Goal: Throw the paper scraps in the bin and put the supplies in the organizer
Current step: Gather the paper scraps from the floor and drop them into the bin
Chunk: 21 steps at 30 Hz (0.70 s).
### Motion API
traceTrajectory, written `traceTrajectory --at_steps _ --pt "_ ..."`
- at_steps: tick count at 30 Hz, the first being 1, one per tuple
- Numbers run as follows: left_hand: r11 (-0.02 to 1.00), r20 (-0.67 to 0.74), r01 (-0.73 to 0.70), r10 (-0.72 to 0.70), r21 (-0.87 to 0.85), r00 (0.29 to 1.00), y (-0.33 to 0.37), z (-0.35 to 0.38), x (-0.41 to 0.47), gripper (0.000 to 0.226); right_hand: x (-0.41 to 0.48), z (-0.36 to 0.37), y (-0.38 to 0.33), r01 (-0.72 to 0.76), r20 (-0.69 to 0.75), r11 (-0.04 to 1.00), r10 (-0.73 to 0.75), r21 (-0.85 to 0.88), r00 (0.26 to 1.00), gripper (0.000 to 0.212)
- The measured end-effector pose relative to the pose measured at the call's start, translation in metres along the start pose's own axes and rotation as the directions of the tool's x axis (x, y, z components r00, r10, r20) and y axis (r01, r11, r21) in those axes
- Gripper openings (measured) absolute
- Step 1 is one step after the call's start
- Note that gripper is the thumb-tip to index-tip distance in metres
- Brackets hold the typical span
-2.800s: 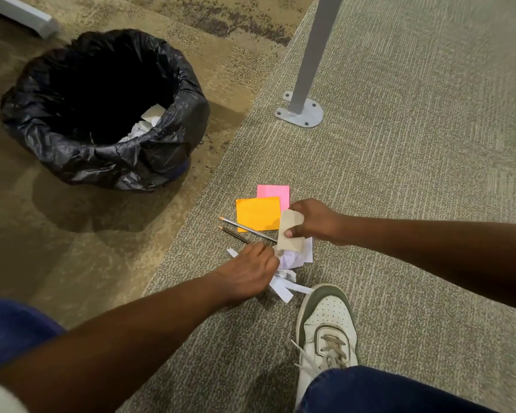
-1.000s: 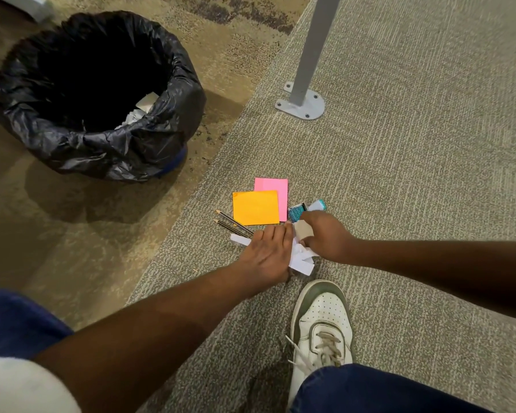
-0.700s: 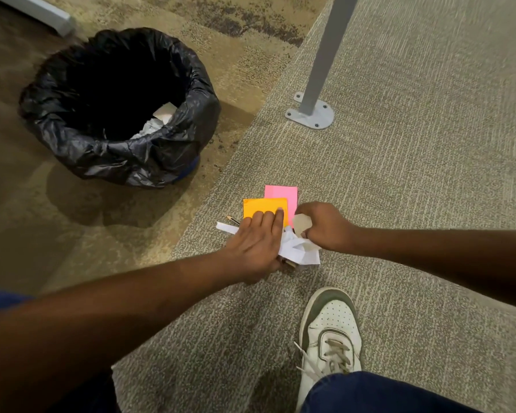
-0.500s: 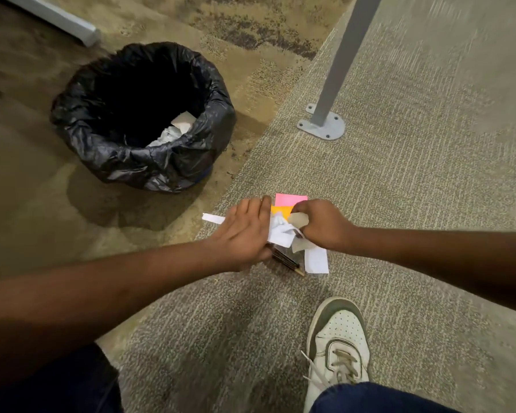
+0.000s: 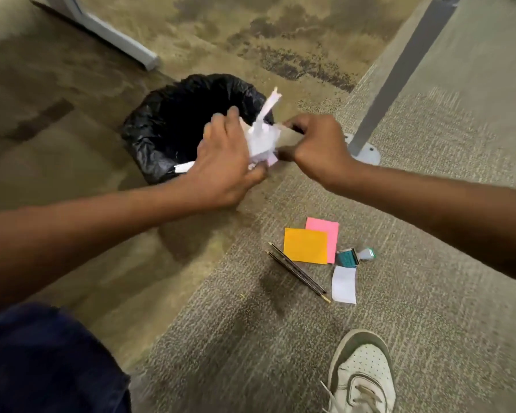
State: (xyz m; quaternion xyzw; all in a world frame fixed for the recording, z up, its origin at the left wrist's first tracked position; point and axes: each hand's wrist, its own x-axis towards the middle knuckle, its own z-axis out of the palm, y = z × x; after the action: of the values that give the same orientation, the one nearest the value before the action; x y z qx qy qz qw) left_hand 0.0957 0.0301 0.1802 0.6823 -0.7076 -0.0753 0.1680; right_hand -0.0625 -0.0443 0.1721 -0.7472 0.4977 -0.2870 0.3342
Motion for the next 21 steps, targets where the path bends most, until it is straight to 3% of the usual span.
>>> traceTrajectory --at_steps 3,8,13,19,21 --pt "0.997 -0.072 0.067 -0.07 -0.043 0.995 -0.012 -0.02 0.017 0.087 0.024 0.007 -0.026 0.067 -0.028 0.998 -0.067 0.02 0.997 0.012" --pt "0.976 -0.071 0.203 -0.209 -0.081 0.975 -0.036 -0.026 0.04 0.073 0.054 0.027 -0.043 0.091 -0.037 0.996 -0.092 -0.023 0.995 0.007" --pt "0.962 -0.069 0.269 -0.272 -0.057 0.96 -0.055 -0.021 0.056 0.072 0.073 0.043 -0.044 0.1 0.034 0.982 -0.096 -0.159 0.995 0.011" --pt "0.921 -0.011 0.383 -0.385 -0.077 0.923 -0.069 -0.007 0.074 0.071 0.081 0.058 -0.046 0.16 0.087 0.966 -0.144 -0.203 0.986 0.017" --pt "0.911 0.027 0.411 -0.41 -0.045 0.912 -0.073 -0.002 0.079 0.076 0.085 0.061 -0.045 0.168 0.147 0.954 -0.135 -0.247 0.98 0.006"
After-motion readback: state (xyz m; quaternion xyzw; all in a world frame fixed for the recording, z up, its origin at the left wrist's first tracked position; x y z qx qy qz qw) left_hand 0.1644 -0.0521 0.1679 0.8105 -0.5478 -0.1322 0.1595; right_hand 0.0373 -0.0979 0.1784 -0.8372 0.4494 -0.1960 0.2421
